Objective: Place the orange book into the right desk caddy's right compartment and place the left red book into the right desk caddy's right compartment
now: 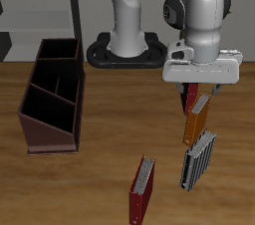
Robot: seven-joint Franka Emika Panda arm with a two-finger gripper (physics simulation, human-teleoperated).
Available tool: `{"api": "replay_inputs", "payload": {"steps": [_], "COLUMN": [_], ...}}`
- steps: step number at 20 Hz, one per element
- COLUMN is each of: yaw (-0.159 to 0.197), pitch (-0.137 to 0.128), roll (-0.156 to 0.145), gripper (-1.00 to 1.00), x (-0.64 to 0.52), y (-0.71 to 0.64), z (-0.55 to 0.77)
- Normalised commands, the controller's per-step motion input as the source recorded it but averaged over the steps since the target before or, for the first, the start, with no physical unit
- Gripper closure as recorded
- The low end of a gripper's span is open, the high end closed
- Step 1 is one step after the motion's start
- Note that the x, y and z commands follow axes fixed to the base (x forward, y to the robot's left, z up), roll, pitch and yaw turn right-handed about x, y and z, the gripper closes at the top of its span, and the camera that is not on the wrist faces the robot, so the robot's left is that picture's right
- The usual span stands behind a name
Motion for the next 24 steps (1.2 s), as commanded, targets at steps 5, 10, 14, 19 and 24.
{"api": "replay_inputs", "payload": {"steps": [5, 10, 14, 19, 24], "yaw": [-0.032, -0.034, -0.038, -0.020, -0.007], "pitch": [-0.012, 0.010, 0.024, 0.053, 0.046], "roll": [-0.006, -0.017, -0.017, 0.018, -0.007], "gripper": [-1.00, -1.00, -1.00, -1.00, 1.00], "x": [-0.05, 0.01, 0.06, 0.09, 0.05], "y": [0.01, -0.03, -0.01, 0.09, 0.07], "z": [-0.24, -0.19, -0.28, -0.27, -0.23]}}
